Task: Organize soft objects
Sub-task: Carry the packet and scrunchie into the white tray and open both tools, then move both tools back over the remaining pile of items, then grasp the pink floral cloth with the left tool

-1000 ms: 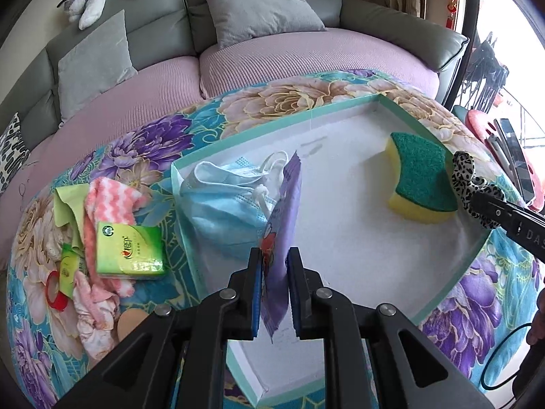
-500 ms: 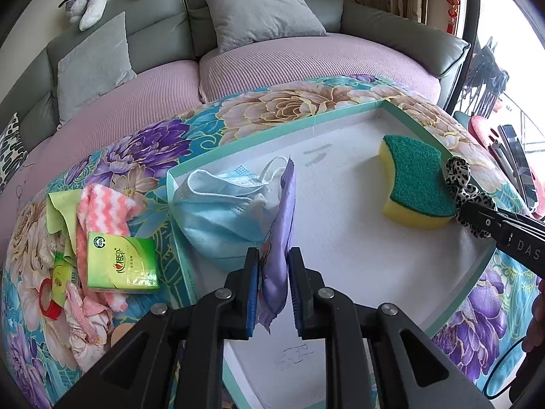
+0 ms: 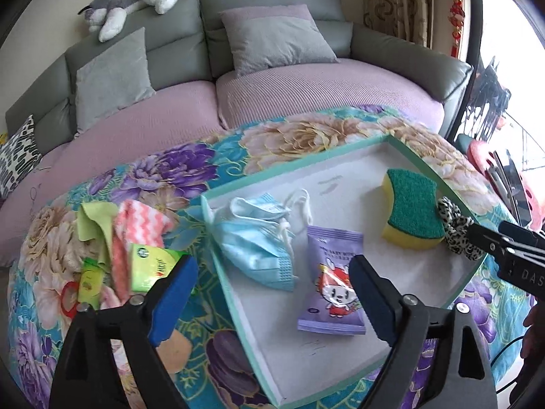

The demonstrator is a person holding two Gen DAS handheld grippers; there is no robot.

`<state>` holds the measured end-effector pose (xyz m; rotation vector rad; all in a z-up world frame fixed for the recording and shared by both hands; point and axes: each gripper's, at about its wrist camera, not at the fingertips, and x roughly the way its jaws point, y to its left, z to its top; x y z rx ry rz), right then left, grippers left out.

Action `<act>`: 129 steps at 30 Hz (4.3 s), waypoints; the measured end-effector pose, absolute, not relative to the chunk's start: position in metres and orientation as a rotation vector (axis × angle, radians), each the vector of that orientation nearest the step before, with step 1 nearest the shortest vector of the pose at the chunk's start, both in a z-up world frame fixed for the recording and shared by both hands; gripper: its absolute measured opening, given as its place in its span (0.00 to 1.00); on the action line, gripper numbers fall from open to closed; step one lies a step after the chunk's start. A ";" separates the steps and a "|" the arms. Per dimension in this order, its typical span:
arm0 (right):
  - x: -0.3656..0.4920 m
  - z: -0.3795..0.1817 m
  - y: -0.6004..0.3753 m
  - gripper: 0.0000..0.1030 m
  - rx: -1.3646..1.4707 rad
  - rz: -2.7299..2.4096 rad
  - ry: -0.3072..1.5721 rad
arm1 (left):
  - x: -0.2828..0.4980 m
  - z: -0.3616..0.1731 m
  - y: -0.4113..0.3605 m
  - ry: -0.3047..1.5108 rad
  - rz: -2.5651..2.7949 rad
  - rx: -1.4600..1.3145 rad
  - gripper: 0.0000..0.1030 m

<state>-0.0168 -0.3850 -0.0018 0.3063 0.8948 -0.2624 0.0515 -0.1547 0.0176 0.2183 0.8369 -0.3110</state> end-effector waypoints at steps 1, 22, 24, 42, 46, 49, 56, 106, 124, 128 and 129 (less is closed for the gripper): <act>-0.018 0.000 -0.384 0.87 0.303 -0.260 0.890 | 0.052 0.019 -0.150 0.836 -0.299 0.209 0.92; -0.025 0.008 -0.351 1.00 0.204 -0.237 0.901 | 0.061 0.026 -0.049 0.806 -0.069 -0.031 0.93; -0.025 0.009 -0.347 1.00 0.192 -0.233 0.904 | 0.059 0.028 -0.045 0.798 -0.064 -0.037 0.93; -0.004 0.011 -0.260 1.00 0.197 -0.021 0.898 | 0.048 0.044 0.015 0.767 0.039 -0.058 0.93; 0.005 0.003 -0.238 1.00 0.194 0.017 0.914 | 0.047 0.041 0.047 0.782 0.103 -0.096 0.93; 0.012 -0.002 -0.223 1.00 0.190 0.043 0.930 | 0.047 0.038 0.068 0.790 0.143 -0.125 0.93; 0.023 -0.006 -0.189 1.00 0.173 0.104 0.937 | 0.048 0.029 0.092 0.797 0.152 -0.191 0.93; 0.042 -0.018 -0.160 1.00 0.135 0.188 0.980 | 0.090 -0.041 0.007 1.057 -0.141 -0.186 0.52; 0.042 -0.020 -0.144 1.00 0.072 0.217 0.985 | 0.083 -0.035 0.023 1.044 -0.154 -0.245 0.20; 0.041 -0.020 -0.136 1.00 0.047 0.238 0.979 | 0.081 -0.032 0.029 1.040 -0.149 -0.259 0.20; 0.041 -0.020 -0.133 1.00 0.041 0.245 0.979 | 0.080 -0.032 0.031 1.039 -0.147 -0.262 0.20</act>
